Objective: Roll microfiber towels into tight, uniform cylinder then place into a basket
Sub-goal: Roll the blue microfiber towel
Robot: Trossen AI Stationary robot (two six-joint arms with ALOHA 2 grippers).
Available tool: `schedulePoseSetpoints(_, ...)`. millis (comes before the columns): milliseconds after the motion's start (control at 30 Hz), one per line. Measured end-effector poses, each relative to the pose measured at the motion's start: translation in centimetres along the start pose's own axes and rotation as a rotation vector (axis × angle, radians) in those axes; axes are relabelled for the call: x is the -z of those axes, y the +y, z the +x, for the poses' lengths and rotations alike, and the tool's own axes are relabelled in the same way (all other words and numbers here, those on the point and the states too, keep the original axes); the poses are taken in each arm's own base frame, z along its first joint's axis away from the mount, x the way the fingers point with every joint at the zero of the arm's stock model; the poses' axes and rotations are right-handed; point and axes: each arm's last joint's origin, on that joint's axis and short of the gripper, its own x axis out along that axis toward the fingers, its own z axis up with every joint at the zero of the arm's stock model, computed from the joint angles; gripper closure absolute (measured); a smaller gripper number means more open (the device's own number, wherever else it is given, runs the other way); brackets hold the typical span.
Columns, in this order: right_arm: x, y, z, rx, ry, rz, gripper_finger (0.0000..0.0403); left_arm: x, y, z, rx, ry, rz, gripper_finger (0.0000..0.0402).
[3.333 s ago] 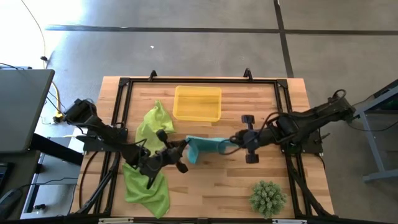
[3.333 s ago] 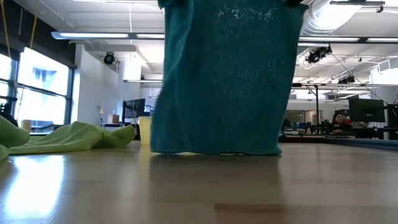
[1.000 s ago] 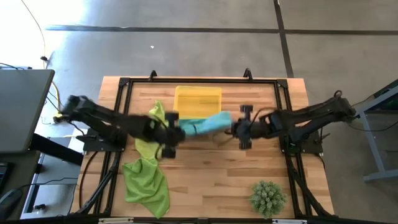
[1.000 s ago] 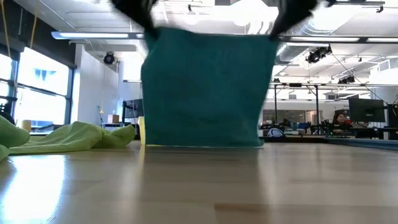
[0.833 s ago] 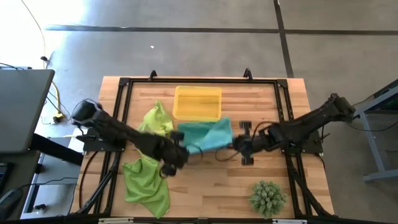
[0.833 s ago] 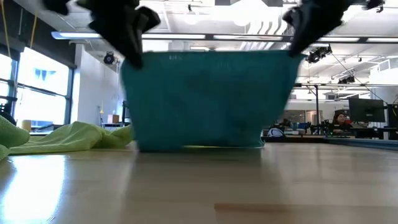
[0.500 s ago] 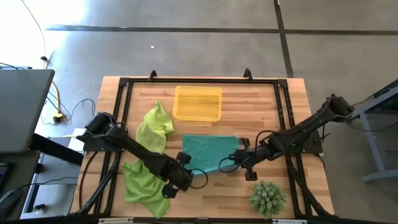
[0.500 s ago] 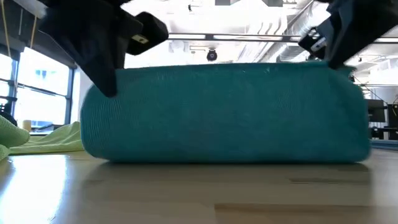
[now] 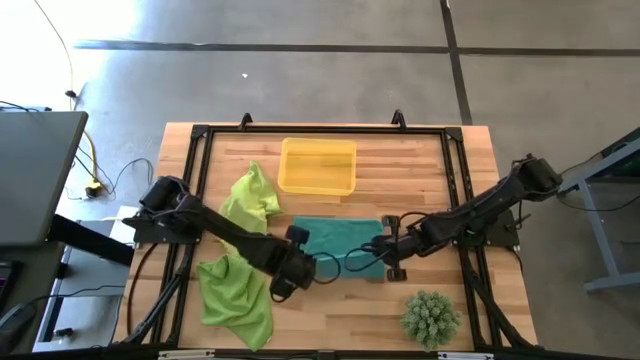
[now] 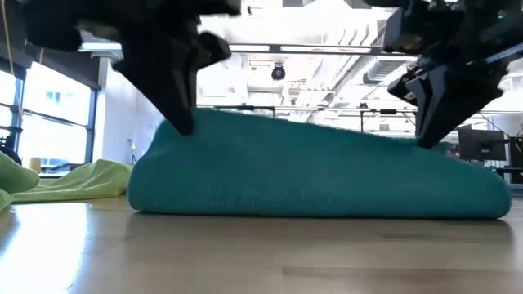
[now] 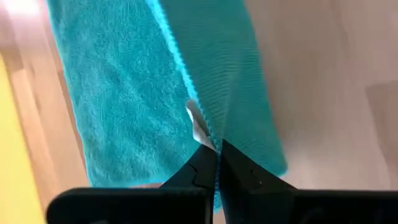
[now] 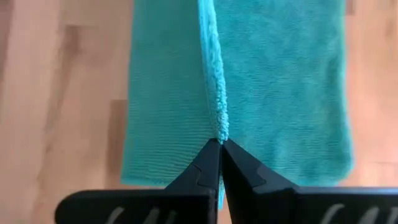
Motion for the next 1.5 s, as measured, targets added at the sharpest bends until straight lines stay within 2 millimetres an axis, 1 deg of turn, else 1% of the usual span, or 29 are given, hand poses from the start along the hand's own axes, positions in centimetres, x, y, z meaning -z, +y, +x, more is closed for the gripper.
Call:
schedulePoseSetpoints(67,-0.1,-0.5,0.1,0.019,0.002,-0.004,0.0403,0.2,0.8,0.4,-0.012,0.029,-0.013,0.0401)
schedulePoseSetpoints(167,-0.3,-1.6,0.3,0.047,0.011,0.015,0.0403,0.1,2.1,0.8,-0.018,0.025,-0.053,0.0401)
schedulePoseSetpoints(267,-0.5,-2.7,0.9,0.072,0.03,0.047,0.0403,0.1,3.2,1.5,0.041,0.044,-0.09,0.0401)
schedulePoseSetpoints(367,-0.5,-3.5,1.5,0.08,0.054,0.076,0.0403,0.2,4.1,2.6,0.076,0.075,-0.12,0.0401)
schedulePoseSetpoints(467,-0.5,-4.1,2.0,0.087,0.077,0.085,0.0403,0.3,4.6,3.9,0.065,0.114,-0.132,0.0401)
schedulePoseSetpoints(600,-0.4,-4.2,2.2,0.086,0.096,0.087,0.0403,0.4,5.1,4.6,0.016,0.131,-0.141,0.0401)
schedulePoseSetpoints(867,0.2,-4.3,2.2,0.103,0.154,0.097,0.0403,0.5,5.5,4.6,-0.111,0.133,-0.131,0.0401)
schedulePoseSetpoints(967,0.2,-4.5,2.2,0.144,0.15,0.093,0.0403,0.5,5.7,4.6,-0.149,0.134,-0.132,0.0401)
schedulePoseSetpoints(1067,0.2,-4.8,2.2,0.177,0.145,0.099,0.0403,0.5,5.9,4.7,-0.158,0.136,-0.144,0.0401)
schedulePoseSetpoints(1300,0.1,-5.4,2.2,0.176,0.148,0.113,0.0403,0.6,6.1,4.7,-0.164,0.144,-0.171,0.0401)
schedulePoseSetpoints(1500,0.1,-5.8,2.3,0.181,0.15,0.112,0.0403,0.8,6.2,4.6,-0.223,0.156,-0.178,0.0401)
